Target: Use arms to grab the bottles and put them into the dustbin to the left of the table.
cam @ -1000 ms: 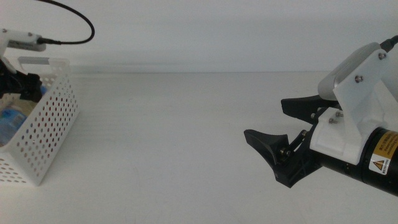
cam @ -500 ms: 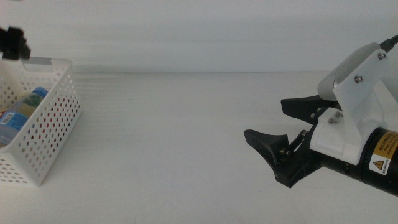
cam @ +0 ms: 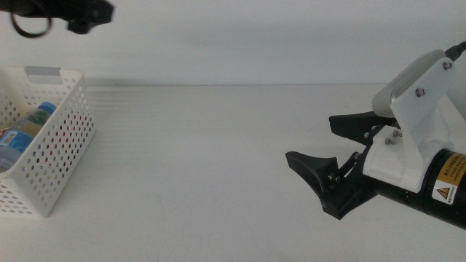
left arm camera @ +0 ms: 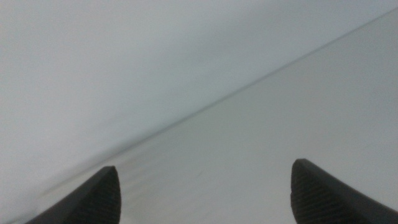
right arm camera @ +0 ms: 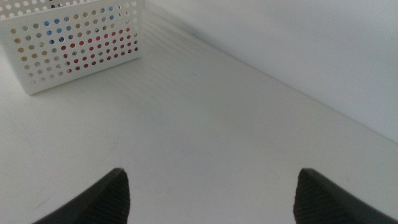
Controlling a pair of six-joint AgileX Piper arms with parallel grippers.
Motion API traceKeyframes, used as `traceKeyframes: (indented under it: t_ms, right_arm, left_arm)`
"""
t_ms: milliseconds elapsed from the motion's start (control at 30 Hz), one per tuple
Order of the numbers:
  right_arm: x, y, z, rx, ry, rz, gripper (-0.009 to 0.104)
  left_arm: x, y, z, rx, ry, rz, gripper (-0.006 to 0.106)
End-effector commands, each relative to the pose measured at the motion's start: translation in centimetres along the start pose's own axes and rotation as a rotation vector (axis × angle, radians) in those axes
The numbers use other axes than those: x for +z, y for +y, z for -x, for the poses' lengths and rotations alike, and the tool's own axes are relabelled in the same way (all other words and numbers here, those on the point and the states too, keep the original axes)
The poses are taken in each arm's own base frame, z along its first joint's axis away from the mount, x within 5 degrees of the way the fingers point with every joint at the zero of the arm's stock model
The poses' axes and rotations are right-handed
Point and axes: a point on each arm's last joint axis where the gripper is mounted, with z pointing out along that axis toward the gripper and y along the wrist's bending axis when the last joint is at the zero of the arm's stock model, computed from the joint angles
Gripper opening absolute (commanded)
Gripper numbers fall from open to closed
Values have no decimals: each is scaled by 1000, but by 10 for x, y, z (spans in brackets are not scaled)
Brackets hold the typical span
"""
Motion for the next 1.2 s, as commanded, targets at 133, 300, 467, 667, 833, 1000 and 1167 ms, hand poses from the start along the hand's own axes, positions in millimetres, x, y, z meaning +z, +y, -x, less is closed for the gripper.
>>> traceKeyframes:
  t_ms: [133,300,467,667,833,1000,1167]
  right_arm:
    - [-5,-1,18,-16,-114,-4,71]
    - [-5,-1,18,-16,-114,-4,71]
    - [-5,-1,18,-16,-114,-4,71]
    - [-5,-1,18,-16,-114,-4,71]
    - [-5,-1,18,-16,-114,-4,71]
    - [-5,-1,18,-16,-114,-4,71]
    - [-7,-1,19,-5,-118,-7,71]
  left_arm:
    - [-46,-31,7,-140,-324,58,90]
    - [-61,-40,-23,-220,-376,70,90]
    - [-74,-46,-46,-230,-392,81,90]
    - [-81,-48,-53,-230,-403,83,90]
    - [-81,-48,-52,-231,-420,85,90]
    - [-81,-48,-52,-229,-418,86,90]
    - [-81,-48,-52,-229,-418,86,90]
